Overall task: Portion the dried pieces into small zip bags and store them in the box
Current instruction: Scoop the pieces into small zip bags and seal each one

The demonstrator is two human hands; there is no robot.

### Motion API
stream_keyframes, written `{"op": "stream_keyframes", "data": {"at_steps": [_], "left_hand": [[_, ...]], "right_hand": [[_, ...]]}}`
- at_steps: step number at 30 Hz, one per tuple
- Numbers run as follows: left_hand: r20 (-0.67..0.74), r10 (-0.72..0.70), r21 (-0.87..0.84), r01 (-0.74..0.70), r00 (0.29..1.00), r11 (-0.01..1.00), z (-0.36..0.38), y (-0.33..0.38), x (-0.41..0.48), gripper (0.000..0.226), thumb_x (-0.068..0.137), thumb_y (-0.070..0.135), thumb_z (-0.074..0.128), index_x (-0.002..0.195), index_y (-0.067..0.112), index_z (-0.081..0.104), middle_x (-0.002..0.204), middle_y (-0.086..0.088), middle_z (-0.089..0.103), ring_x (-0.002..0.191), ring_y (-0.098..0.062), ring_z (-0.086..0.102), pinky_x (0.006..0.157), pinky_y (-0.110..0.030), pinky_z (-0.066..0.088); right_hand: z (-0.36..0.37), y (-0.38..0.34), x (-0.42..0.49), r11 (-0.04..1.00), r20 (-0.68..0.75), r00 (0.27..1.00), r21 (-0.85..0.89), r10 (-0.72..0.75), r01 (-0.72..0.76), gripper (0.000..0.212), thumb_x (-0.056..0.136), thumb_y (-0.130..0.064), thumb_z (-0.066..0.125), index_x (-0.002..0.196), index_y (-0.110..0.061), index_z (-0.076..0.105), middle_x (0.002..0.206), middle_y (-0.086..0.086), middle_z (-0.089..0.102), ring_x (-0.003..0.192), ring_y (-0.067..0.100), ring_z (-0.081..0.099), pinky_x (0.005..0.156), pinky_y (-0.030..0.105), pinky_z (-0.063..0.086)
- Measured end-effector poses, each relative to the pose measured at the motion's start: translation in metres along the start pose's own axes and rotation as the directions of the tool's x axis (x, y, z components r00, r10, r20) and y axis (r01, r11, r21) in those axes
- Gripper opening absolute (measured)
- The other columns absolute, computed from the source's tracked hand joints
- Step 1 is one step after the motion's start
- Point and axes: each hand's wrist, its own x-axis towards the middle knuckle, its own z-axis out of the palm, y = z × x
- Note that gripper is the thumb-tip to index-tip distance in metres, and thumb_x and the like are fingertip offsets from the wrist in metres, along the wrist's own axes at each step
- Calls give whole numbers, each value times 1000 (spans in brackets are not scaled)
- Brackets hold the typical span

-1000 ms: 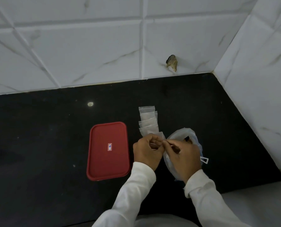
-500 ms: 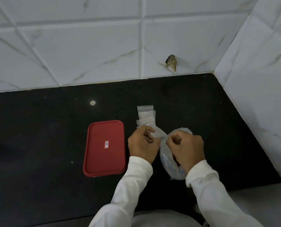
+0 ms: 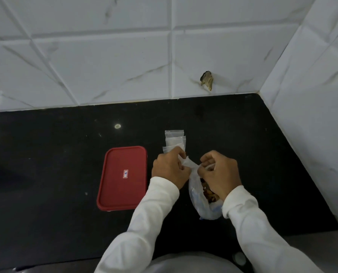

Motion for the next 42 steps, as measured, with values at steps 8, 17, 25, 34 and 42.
{"op": "stream_keyframes", "data": {"at_steps": [8,17,25,34,42], "left_hand": [[108,-170,-792,188,979,580,12,-9,-8,32,100,43,48,123,27,63,125,1,61,112,-12,61,76,-18,53],[399,-277,-896,436,874,86,57,-12,-9,49,101,53,37,122,19,67,111,-14,73,93,-26,70,59,-31,55],[450,-236,-893,434,861,-118,75,-20,-10,57,92,61,51,108,9,70,69,-9,54,44,-12,44,31,-18,30],[497,-159,-857,454,853,-243,80,-33,-12,47,101,49,45,100,11,74,73,-7,52,38,-9,42,27,-17,28],[516,-191,-846,462,835,-265,89,-39,-25,53,103,46,39,92,8,73,70,-6,53,37,-9,41,29,-16,27]], "right_hand": [[-19,-9,0,991,22,999,131,-45,42,20,80,-22,76,97,-24,66,87,-12,67,78,1,64,70,16,53],[-15,-16,4,988,82,996,157,-26,13,17,79,-28,76,94,-25,67,82,-10,68,75,5,67,71,31,61],[-28,-19,-8,932,143,988,363,-66,10,26,83,-50,68,97,-28,67,86,-9,72,70,3,69,72,22,56],[-37,73,-8,969,208,973,-200,-103,146,8,90,-31,65,98,-29,67,90,-12,64,85,0,62,84,28,55],[-1,102,-15,811,183,981,-564,-61,155,26,95,-31,55,121,-27,58,116,-3,58,105,15,50,84,32,51]]}}
